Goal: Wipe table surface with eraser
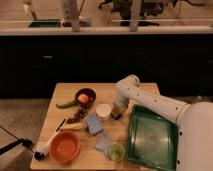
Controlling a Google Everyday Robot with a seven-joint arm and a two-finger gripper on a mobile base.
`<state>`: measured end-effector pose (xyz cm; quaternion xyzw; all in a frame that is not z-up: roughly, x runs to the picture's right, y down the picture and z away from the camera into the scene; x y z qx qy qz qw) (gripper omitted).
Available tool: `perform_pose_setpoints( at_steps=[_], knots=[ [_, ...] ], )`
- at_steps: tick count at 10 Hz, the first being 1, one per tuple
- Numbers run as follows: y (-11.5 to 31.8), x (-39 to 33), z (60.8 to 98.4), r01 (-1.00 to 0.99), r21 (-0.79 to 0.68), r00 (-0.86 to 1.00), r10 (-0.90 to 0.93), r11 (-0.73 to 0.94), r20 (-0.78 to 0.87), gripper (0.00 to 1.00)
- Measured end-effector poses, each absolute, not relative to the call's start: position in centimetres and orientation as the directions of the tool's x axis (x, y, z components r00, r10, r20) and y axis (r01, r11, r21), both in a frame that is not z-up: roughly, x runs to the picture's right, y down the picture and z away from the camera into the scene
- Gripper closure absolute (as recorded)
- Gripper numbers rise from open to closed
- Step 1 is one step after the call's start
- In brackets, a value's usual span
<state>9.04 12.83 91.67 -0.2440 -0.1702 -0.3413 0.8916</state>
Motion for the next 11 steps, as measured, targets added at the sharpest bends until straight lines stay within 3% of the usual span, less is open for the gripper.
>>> perform_pose_setpoints(
  at_steps=[11],
  knots=[
    [10.9, 14.0, 93.2, 0.615, -0.413, 0.789, -0.525, 0.672, 0.32, 1.0]
  ],
)
